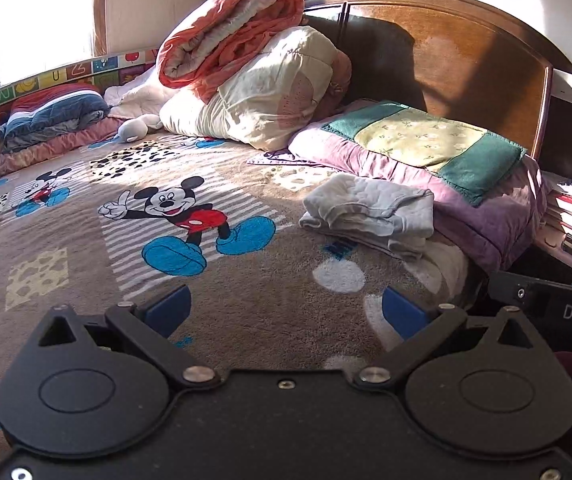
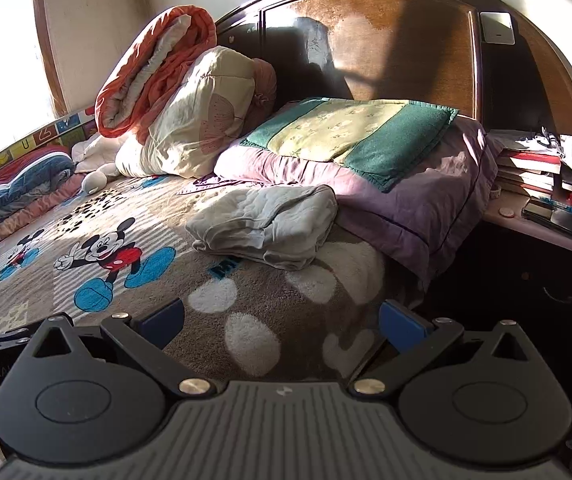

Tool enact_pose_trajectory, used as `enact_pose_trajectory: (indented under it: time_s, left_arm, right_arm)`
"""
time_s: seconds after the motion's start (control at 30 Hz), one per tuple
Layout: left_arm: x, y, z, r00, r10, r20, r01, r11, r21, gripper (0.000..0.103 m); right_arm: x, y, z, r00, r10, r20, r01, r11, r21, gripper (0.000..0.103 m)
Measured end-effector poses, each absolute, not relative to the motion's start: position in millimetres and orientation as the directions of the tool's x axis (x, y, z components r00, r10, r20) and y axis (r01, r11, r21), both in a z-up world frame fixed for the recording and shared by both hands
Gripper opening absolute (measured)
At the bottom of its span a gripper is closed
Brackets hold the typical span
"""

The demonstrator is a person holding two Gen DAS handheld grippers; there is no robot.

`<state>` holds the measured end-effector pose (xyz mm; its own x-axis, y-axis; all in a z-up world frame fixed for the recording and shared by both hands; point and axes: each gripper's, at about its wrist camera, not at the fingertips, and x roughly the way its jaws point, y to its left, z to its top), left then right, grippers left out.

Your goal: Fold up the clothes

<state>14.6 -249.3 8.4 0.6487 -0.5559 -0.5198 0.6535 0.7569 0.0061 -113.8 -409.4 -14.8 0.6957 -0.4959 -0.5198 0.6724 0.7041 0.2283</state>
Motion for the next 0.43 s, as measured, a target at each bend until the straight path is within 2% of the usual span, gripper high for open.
enact_pose_trajectory:
  time_s: [0.43]
  left_arm:
    - [13.4, -247.7, 7.2, 0.618, -0.601, -0.507, 0.675, 0.736, -0.048, 0.103]
  right_arm:
    - [-112.3, -407.3, -17.3, 0.705, -0.485, -0.518, 0.662, 0.711, 0.236, 0.103]
